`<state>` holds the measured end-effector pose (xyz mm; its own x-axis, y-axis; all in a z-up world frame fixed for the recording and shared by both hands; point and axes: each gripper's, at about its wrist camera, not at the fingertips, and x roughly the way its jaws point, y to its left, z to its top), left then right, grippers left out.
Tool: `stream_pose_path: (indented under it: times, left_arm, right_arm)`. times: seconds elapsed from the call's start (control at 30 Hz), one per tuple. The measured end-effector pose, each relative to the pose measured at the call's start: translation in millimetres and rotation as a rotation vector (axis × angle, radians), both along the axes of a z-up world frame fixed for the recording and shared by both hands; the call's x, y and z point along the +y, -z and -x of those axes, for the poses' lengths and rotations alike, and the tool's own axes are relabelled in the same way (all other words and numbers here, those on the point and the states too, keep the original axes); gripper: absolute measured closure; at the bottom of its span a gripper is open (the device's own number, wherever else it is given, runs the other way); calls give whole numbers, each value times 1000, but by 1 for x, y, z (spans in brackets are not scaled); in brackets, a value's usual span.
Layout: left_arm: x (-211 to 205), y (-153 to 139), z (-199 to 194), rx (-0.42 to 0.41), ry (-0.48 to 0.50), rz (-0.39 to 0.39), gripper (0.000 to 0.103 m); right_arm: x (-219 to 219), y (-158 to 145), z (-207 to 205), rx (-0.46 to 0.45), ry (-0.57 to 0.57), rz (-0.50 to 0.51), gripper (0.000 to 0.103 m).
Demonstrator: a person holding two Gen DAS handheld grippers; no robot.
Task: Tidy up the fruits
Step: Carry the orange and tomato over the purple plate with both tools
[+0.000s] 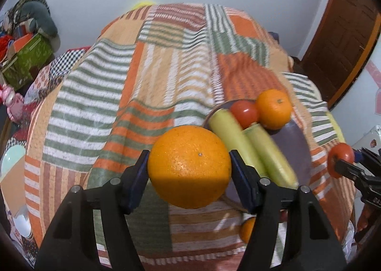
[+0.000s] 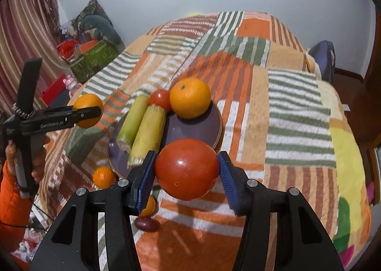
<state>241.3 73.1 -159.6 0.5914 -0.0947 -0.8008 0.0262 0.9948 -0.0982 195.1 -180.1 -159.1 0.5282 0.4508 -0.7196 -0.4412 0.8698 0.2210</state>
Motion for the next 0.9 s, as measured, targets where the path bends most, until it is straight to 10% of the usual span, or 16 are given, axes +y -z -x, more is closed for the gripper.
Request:
stream_pose_path:
  times: [0.9]
  left_arm:
    - [-88,-3,-31,1,193,40,38]
  right_arm:
    - [5,3,-47,-44,-21,0,55]
